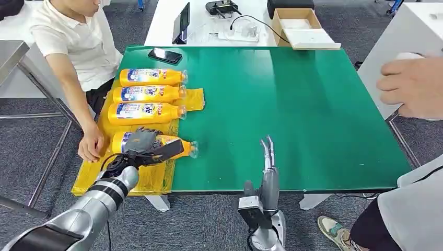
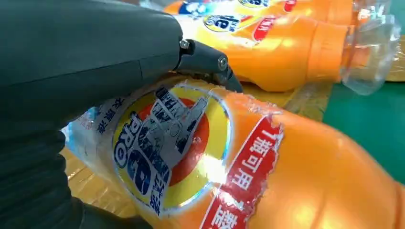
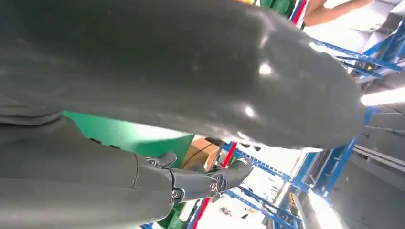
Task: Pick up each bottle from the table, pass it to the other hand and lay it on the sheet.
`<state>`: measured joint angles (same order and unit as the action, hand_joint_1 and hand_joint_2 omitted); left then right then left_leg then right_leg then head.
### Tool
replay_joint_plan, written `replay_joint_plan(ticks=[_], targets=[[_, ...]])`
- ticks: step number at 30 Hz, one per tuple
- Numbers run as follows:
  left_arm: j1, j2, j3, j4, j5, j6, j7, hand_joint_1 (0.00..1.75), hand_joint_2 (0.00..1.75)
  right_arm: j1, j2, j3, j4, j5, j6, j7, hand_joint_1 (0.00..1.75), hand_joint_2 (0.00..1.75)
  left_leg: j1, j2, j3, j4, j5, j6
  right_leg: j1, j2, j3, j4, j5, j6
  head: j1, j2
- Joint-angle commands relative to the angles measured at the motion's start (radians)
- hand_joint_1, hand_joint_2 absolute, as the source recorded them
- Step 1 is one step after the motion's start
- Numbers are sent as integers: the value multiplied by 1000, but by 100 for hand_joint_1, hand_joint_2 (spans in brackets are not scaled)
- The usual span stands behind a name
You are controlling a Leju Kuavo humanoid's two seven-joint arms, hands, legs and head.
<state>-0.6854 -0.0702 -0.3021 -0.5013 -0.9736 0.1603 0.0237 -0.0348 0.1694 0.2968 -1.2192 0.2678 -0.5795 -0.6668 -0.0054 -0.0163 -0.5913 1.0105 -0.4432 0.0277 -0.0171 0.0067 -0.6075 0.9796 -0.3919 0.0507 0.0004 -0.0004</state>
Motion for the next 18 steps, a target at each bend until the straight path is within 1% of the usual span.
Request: replay_joint_plan(ticks=[1, 2, 3, 4, 5, 6, 7, 8, 9, 10, 11, 12, 14, 15, 16, 17, 18], targets=[[-12, -32, 6, 85, 50, -58, -65, 16, 175, -38, -12, 29, 102, -17, 4, -31, 0, 0, 1, 2, 4, -2, -1, -2, 1, 0, 4, -2, 0, -2, 0, 0], [-12, -32, 6, 85, 50, -58, -65, 16, 175, -38, -12, 29, 102, -17, 4, -31, 0, 0, 1, 0, 3, -1, 0, -1, 1, -1, 3, -2, 0, -2, 0, 0], [-12, -32, 6, 85, 50, -58, -65, 12, 175, -38, -12, 29, 102, -17, 4, -31, 0, 0, 1, 0, 2, -1, 0, -1, 1, 0, 2, -1, 0, -1, 0, 0], [-6, -34, 11, 61, 68, -55, -75, 0, 175, -38, -13, 31, 104, -19, -1, -31, 0, 0, 1, 1, 4, -1, -1, -1, 1, 1, 4, -2, 0, -2, 0, 0], [0, -38, 20, 47, 84, -47, -83, 0, 175, -37, -13, 32, 104, -20, -1, -31, 0, 0, 0, 1, 3, -1, -1, -1, 0, 1, 3, -1, -1, -1, 0, 0], [18, -47, 44, 16, 129, -23, -118, 0, 175, -36, -14, 34, 103, -23, -4, -31, 0, 0, 1, 1, 3, -1, -1, -1, 1, 1, 3, -1, 0, -1, 0, 0], [42, -58, 75, -19, 207, -26, -180, 0, 175, -34, -17, 39, 100, -29, -6, -31, 0, 0, 1, 1, 3, -1, -1, -1, 1, 1, 4, -2, -1, -2, 0, 0], [72, -67, 108, -61, 292, -56, -250, 0, 175, -36, -19, 45, 98, -32, -4, -31, 0, 0, 0, 0, 3, -1, -1, -1, 0, 0, 3, -1, -1, -1, 0, 0], [90, -70, 125, -84, 340, -81, -280, 0, 175, -36, -20, 48, 98, -34, -4, -31, 0, 0, 1, 1, 4, -1, -2, -2, 1, 1, 4, -2, -1, -2, 0, 0], [128, -71, 154, -135, 435, -127, -327, 0, 175, -35, -23, 56, 95, -40, -6, -31, 0, 0, 0, 0, 2, -1, -1, -1, 0, 0, 3, -1, -1, -1, 0, 0], [167, -66, 166, -192, 507, -158, -361, 0, 175, -34, -27, 63, 92, -48, -14, -31, 0, 0, 0, 2, 4, -2, -2, -2, 1, 1, 4, -2, -1, -2, 0, 0], [186, -64, 169, -222, 539, -169, -373, 0, 175, -34, -29, 66, 91, -52, -16, -31, 0, 0, 0, 1, 2, -1, -1, -1, 1, 1, 3, -2, -1, -1, 0, 0], [236, -54, 169, -308, 629, -213, -404, 0, 175, -29, -37, 73, 84, -61, -24, -31, 0, 0, 0, 4, 2, -2, -2, -1, 0, 4, 2, -2, 0, -1, 0, 0], [236, -54, 169, -308, 629, -213, -404, 0, 175, -29, -37, 73, 84, -61, -24, -31, 0, 0, 0, 4, 3, -2, -3, -2, 1, 4, 3, -2, -1, -2, 0, 0], [236, -54, 169, -308, 629, -213, -404, 0, 175, -29, -37, 73, 84, -61, -24, -31, 0, 0, 0, 3, 1, -1, -2, -1, 1, 2, 1, -1, -1, -1, 0, 0], [236, -54, 169, -308, 629, -213, -404, 0, 175, -29, -37, 73, 84, -61, -24, -31, 0, 0, 1, 5, 2, -1, -3, -2, 1, 4, 1, -1, -1, -2, 0, 0], [236, -54, 169, -308, 629, -213, -404, 0, 175, -29, -37, 73, 84, -61, -24, -31, 0, 0, 1, 3, 1, -1, -2, -2, 1, 2, 0, -1, -1, -2, 0, 0]])
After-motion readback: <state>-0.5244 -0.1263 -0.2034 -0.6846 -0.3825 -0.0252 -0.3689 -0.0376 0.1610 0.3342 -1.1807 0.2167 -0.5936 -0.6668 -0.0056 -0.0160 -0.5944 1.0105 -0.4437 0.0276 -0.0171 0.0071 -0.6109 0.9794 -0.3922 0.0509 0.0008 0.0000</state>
